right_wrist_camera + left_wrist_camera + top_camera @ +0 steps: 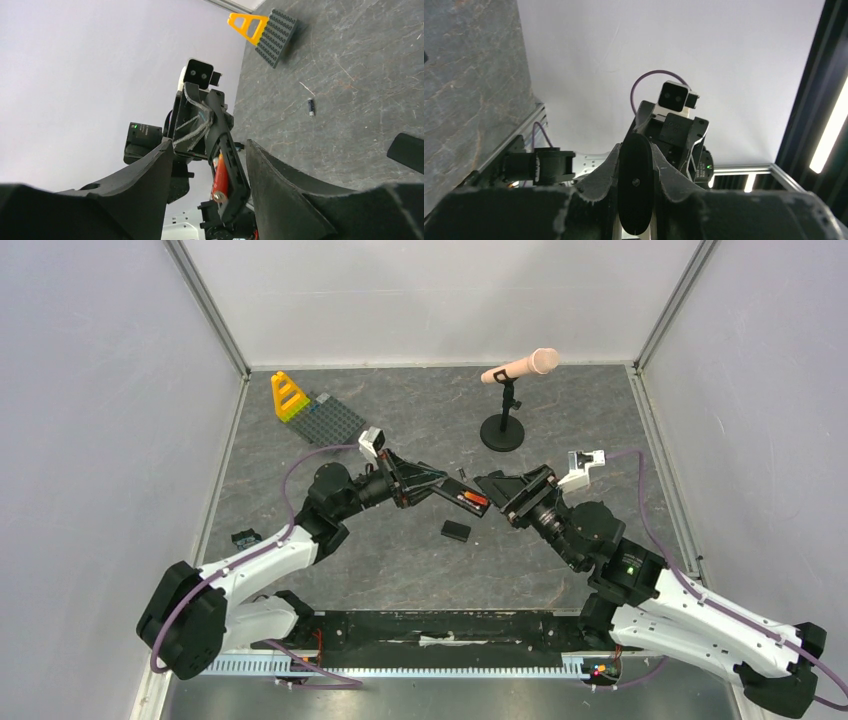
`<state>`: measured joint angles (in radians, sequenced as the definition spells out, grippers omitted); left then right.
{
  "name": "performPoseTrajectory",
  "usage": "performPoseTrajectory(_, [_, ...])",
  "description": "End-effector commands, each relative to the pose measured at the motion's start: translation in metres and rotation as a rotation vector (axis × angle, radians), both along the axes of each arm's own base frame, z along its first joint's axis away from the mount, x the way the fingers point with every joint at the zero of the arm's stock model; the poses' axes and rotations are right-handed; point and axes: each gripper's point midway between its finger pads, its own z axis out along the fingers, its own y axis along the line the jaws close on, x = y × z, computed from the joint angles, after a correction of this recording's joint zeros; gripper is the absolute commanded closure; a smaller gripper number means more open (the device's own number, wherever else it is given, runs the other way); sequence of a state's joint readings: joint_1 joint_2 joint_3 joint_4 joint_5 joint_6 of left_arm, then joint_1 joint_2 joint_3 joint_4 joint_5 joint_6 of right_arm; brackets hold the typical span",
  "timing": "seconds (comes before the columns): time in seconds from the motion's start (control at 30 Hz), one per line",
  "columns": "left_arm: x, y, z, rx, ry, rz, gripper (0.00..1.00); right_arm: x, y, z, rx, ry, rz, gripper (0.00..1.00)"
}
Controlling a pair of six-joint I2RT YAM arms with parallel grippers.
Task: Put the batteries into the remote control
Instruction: Load the battery into the remote control.
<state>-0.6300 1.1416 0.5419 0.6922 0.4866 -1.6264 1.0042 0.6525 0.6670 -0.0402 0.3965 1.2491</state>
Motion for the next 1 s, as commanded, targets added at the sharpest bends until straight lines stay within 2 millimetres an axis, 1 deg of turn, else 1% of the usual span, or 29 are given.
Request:
performPoseTrajectory(0.0, [0.005, 0.008, 0.042, -0.131, -0.029, 0.054, 0.98, -0.001, -0.007, 0.034, 0.081, -0.047, -0.022, 0.41])
performPoseTrajectory(0.13, [0.006, 0.009, 0.038, -0.126, -0.013, 0.061, 0.98, -0.001, -0.016, 0.044, 0.075, -0.075, -0.046, 0.39])
performPoseTrajectory(0.3, [0.006, 0.011, 0.041, -0.133, -0.005, 0.07, 0.98, -0.001, -0.024, 0.037, 0.061, -0.07, -0.069, 0.38])
performPoseTrajectory(0.4, [0.006, 0.012, 0.042, -0.138, 0.008, 0.079, 0.98, -0.002, -0.02, 0.036, 0.066, -0.071, -0.05, 0.42])
performPoseTrajectory(0.5, [0.006, 0.015, 0.045, -0.147, 0.027, 0.089, 0.98, -0.004, -0.013, 0.037, 0.06, -0.079, -0.02, 0.5])
performPoseTrajectory(0.73, [0.005, 0.018, 0.046, -0.149, 0.048, 0.097, 0.98, -0.004, -0.005, 0.033, 0.043, -0.078, 0.005, 0.54])
performPoseTrajectory(0.77, [0.004, 0.018, 0.046, -0.147, 0.05, 0.097, 0.98, -0.004, -0.005, 0.039, 0.063, -0.091, 0.006, 0.55])
performPoseTrajectory(0.97, [0.002, 0.019, 0.042, -0.137, 0.061, 0.096, 0.98, -0.003, -0.001, 0.038, 0.062, -0.087, 0.013, 0.6])
